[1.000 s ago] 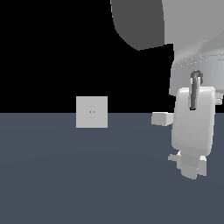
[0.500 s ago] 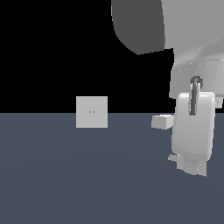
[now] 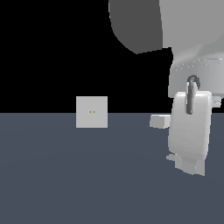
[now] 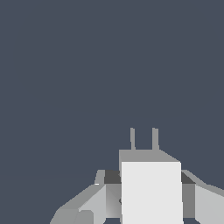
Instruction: Plug the charger into the wall socket.
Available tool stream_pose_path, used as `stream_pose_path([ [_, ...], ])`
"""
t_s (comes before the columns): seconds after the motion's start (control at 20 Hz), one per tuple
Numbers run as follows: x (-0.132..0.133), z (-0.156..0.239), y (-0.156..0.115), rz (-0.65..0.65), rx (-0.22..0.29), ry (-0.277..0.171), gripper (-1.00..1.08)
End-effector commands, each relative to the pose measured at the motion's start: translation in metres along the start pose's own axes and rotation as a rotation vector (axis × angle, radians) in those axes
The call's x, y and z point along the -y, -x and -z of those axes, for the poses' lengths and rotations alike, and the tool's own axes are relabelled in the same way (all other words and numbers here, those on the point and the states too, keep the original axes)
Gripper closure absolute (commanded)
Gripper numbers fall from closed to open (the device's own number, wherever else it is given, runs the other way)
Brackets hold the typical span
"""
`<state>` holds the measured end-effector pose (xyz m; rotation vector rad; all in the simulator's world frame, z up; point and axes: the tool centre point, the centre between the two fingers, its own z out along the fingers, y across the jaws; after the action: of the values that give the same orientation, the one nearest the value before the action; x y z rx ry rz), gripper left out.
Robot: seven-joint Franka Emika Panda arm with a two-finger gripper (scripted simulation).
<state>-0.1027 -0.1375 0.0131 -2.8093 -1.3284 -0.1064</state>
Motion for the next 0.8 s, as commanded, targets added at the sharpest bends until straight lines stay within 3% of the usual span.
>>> stream_pose_path([
  [0.0, 0.002, 0.001, -0.003, -0.013, 0.000, 0.001, 1.08],
  [0.75, 0.035, 0.018, -0.047, -0.224, -0.002, 0.017, 1.08],
])
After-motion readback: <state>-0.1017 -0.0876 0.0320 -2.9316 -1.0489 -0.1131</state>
